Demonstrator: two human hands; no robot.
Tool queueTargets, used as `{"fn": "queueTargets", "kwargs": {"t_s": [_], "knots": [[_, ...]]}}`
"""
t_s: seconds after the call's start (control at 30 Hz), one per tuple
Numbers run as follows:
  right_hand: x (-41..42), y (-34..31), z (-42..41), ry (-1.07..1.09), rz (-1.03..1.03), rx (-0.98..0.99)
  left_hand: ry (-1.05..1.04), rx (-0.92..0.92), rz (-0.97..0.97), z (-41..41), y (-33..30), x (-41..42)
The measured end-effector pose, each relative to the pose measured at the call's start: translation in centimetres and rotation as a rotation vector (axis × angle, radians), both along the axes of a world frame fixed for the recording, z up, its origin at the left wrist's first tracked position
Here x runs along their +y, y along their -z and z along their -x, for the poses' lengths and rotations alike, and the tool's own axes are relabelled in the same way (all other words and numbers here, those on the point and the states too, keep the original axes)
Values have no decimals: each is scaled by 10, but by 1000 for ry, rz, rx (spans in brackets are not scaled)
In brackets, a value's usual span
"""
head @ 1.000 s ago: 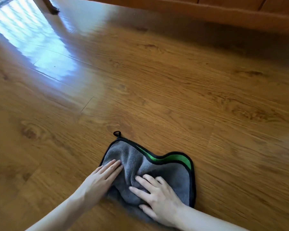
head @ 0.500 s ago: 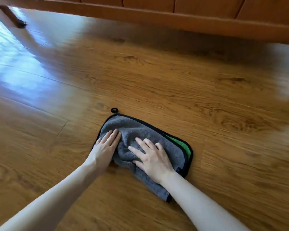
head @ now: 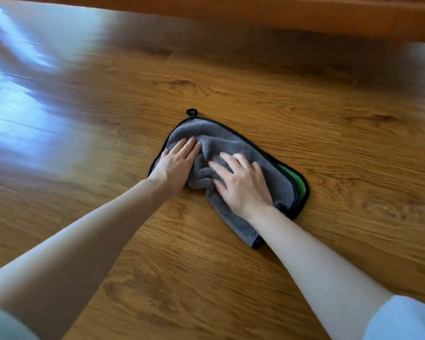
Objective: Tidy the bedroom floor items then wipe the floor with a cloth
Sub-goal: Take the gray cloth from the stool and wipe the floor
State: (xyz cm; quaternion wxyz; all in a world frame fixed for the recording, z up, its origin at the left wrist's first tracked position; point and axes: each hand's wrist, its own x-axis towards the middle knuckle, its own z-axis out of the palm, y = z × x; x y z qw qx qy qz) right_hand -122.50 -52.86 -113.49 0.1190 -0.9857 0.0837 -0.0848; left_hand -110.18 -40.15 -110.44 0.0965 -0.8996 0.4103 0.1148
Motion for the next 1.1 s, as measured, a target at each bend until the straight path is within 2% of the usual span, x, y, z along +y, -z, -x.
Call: {"fn": "queueTargets", "kwargs": {"t_s": [0.33,0.5,0.8,1.1], "knots": [[-43,-3,-82,173,54,-2,-41,4,146,-78,7,-73],[-63,-4,-122,236,86,-13,-70,-17,157,-109,9,-103],[-79,-4,-155,252,94,-45,-90,-46,198,-137,15,-121],[-55,-13,-139,344,17,171,-21,-83,152,-129,14,-111]]}}
